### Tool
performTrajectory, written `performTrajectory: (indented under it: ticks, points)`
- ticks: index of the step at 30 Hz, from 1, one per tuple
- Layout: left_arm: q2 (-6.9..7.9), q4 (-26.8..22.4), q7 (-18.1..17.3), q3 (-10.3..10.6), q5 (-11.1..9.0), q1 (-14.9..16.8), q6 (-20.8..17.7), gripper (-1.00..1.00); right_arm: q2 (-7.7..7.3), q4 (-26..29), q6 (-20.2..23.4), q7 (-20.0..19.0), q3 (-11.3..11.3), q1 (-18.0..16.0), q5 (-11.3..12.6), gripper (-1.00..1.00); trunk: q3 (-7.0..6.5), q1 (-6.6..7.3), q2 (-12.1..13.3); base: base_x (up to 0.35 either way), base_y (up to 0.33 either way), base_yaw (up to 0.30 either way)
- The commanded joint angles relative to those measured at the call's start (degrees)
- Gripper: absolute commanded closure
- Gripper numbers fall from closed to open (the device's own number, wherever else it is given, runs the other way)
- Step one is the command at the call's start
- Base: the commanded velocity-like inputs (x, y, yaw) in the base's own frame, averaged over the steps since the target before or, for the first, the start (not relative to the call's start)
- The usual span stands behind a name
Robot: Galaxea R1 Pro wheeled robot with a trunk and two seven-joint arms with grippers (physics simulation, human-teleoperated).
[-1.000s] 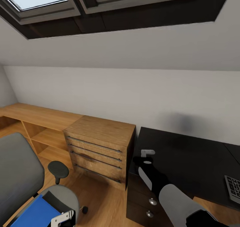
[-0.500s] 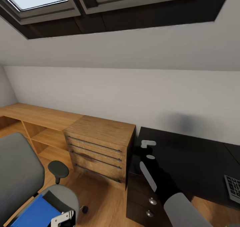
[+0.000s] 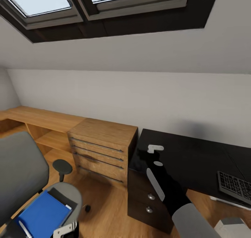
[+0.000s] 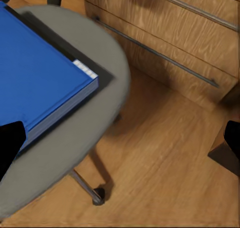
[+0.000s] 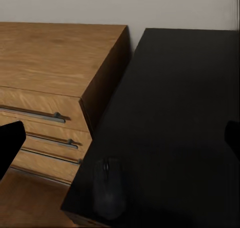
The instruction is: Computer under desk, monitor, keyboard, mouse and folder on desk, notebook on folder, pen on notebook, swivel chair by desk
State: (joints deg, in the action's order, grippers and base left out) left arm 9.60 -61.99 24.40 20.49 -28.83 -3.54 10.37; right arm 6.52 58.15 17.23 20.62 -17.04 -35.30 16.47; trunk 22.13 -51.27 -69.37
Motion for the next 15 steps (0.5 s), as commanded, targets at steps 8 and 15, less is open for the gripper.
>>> performTrajectory:
  ticks: [8,15]
  points:
    - [-0.15,0.24,0.24,0.4,-0.47,0.02,0.32,-1.0,-0.09,0.19,0.17,0.47,-0.06,-0.03,0.42,-1.0,0.05,0.03,-0.04,-0.265,-0.216,0.0]
    - [-0.17,0.35,0.18,0.42,-0.51,0.02,0.3,-1.0,-0.12,0.07,0.11,0.41,0.01,-0.03,0.44,-1.0,-0.01,0.03,-0.04,-0.103,-0.215,-0.094]
